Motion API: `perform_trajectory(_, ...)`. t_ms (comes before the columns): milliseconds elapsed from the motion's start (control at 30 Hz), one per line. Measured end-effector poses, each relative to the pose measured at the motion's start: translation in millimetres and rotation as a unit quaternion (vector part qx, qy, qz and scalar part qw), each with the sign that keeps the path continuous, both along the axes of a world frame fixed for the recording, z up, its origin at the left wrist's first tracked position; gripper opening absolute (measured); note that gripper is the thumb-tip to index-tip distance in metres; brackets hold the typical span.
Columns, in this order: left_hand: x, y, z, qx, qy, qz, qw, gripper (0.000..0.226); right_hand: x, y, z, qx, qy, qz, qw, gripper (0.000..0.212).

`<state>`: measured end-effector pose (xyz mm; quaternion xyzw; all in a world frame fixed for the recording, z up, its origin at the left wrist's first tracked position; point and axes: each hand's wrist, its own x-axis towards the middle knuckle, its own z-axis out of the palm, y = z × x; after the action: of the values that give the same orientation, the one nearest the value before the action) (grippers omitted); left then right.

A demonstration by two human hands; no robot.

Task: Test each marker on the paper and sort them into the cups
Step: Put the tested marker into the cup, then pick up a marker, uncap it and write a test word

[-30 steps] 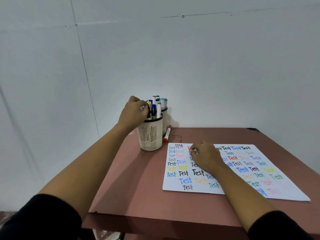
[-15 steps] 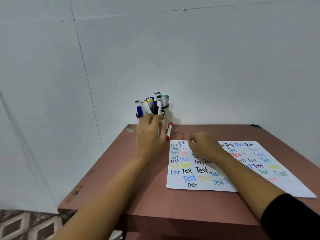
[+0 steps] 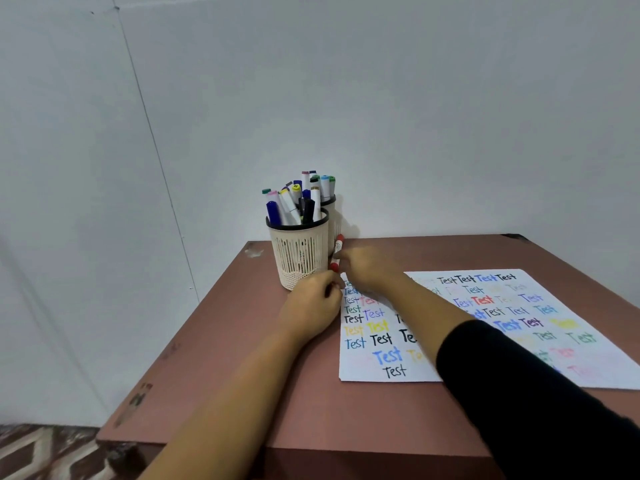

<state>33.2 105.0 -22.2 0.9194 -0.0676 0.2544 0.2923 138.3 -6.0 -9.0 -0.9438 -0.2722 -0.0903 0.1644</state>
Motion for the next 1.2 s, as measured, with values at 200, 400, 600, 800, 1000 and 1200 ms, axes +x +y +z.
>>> perform_trajectory(200,4,1,-3,-0.012,0.012,0.003,1.000,0.020,12,10,4,-0.091,-0.010,0.026,0.996,0.030)
perform_trajectory(400,5,1,-3,-0.008,0.014,-0.004,1.000,0.020,11,4,9,-0.034,0.028,0.003,0.999,0.031)
perform_trajectory(600,4,3,-2,-0.002,0.041,-0.001,0.999,0.020,1,-16,4,0.178,0.007,-0.041,0.983,0.022)
perform_trajectory(800,2,2,-1,-0.006,0.036,0.009,0.999,0.022,-28,-43,15,0.331,-0.041,-0.049,0.941,0.020)
perform_trajectory(1000,-1,2,-2,-0.003,-0.011,-0.013,1.000,0.023,-66,-72,21,0.475,-0.027,-0.038,0.879,0.011)
perform_trajectory(1200,-13,-3,1,0.014,-0.052,-0.069,0.996,0.050,-101,-84,17,0.593,0.086,-0.034,0.800,0.022)
